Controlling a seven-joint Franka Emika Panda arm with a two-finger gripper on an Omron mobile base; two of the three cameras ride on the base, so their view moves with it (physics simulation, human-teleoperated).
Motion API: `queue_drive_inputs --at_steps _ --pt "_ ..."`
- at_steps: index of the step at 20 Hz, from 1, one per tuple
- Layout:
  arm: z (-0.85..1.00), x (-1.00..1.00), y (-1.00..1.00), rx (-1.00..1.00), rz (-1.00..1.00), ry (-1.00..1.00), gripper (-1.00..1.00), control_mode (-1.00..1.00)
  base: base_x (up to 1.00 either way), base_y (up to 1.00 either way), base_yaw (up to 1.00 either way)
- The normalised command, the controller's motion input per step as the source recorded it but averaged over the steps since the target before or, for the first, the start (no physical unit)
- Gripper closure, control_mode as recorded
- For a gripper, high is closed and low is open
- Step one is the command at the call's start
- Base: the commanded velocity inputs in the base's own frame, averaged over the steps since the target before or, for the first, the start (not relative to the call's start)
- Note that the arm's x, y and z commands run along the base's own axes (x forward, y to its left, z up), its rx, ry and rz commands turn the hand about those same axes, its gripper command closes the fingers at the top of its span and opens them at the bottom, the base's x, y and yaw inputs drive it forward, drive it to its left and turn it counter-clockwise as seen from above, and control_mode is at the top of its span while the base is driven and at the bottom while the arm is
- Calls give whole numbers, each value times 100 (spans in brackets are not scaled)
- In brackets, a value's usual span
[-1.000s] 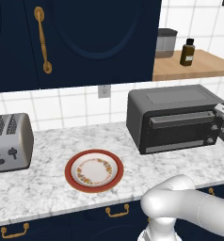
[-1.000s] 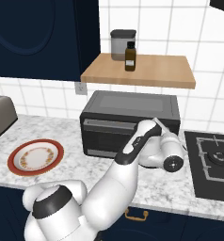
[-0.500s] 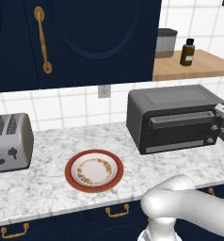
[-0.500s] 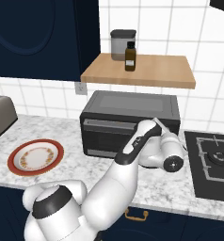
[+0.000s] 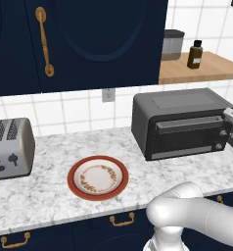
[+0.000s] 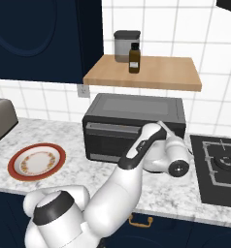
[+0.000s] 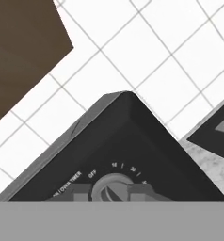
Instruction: Pick up the kebab skewer and baguette bread, and place them inside the toaster oven. Close the toaster oven door and start by setting the timer.
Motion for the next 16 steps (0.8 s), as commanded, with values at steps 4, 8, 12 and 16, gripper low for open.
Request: queue_drive_inputs --at_steps 4,8,12,16 --pt "-1 0 -18 13 0 3 100 -100 0 0 0" --pt "-6 0 -14 19 0 7 100 -100 0 0 0" --pt "-8 0 -1 19 0 7 100 -100 0 0 0" --pt "-6 0 0 22 0 7 100 -100 0 0 0"
